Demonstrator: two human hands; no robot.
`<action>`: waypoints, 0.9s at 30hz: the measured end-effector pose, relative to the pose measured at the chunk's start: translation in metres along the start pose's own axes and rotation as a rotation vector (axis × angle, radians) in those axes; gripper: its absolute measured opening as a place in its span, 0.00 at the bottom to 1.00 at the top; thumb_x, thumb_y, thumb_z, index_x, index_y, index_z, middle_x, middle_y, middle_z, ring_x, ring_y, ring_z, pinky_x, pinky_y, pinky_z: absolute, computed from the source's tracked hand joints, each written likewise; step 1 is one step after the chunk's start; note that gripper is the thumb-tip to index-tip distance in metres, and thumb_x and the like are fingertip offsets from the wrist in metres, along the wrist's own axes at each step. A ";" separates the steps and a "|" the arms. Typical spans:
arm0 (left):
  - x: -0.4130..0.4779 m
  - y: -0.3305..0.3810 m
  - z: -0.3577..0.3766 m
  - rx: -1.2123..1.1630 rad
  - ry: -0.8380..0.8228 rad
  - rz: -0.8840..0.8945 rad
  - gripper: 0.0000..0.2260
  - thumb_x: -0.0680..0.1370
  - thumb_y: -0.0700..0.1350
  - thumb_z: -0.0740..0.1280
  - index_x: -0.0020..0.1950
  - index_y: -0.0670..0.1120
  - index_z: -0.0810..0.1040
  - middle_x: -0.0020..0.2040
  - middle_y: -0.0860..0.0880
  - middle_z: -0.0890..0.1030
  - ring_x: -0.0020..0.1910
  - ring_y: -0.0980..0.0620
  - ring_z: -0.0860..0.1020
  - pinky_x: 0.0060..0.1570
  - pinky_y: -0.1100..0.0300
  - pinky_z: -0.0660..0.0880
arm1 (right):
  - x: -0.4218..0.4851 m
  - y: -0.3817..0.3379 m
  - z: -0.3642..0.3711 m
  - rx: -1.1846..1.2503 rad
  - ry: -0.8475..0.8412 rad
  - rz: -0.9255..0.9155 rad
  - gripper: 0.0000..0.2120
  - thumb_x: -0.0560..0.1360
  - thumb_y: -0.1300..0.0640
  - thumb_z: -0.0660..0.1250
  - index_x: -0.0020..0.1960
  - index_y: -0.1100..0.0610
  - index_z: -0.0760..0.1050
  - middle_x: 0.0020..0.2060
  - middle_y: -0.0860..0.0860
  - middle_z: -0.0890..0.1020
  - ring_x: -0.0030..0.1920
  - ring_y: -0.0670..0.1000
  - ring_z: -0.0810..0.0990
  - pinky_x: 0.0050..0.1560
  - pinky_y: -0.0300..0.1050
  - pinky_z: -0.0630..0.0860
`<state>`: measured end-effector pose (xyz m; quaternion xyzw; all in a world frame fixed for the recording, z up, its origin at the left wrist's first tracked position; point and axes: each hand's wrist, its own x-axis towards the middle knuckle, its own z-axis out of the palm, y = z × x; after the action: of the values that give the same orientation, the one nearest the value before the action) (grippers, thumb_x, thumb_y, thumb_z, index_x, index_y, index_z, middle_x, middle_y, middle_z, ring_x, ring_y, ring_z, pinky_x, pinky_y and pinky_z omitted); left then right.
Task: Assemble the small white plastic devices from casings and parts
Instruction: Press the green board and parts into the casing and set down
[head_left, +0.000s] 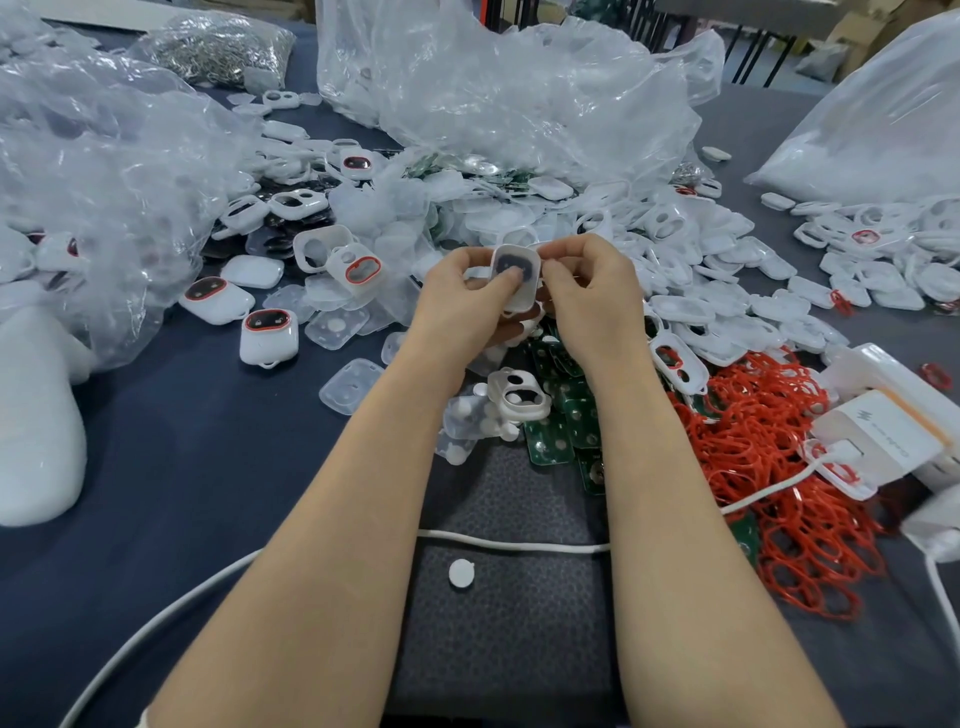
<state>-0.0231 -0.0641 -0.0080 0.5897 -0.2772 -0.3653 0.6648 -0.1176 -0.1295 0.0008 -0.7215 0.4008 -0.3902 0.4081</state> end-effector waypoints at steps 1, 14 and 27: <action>0.000 0.000 0.000 -0.001 0.008 -0.002 0.03 0.79 0.41 0.66 0.50 0.49 0.74 0.40 0.48 0.83 0.38 0.51 0.83 0.33 0.61 0.79 | 0.000 0.000 0.000 0.002 0.000 -0.005 0.07 0.77 0.62 0.62 0.50 0.55 0.77 0.45 0.53 0.82 0.42 0.48 0.77 0.42 0.42 0.74; 0.000 0.001 0.000 0.000 0.060 0.041 0.05 0.79 0.41 0.66 0.45 0.50 0.74 0.36 0.52 0.81 0.33 0.57 0.82 0.34 0.61 0.80 | -0.003 -0.004 0.001 0.021 0.010 -0.049 0.06 0.77 0.62 0.62 0.49 0.54 0.77 0.43 0.50 0.82 0.45 0.50 0.81 0.44 0.42 0.79; 0.000 0.001 0.002 0.032 0.064 0.025 0.03 0.81 0.42 0.63 0.49 0.46 0.76 0.44 0.46 0.80 0.39 0.52 0.81 0.35 0.60 0.81 | -0.007 -0.002 0.007 -0.092 0.072 -0.122 0.06 0.75 0.58 0.69 0.50 0.57 0.75 0.37 0.44 0.78 0.38 0.41 0.78 0.40 0.35 0.75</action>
<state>-0.0246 -0.0656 -0.0067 0.6081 -0.2692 -0.3333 0.6683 -0.1132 -0.1206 -0.0013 -0.7480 0.3880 -0.4212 0.3354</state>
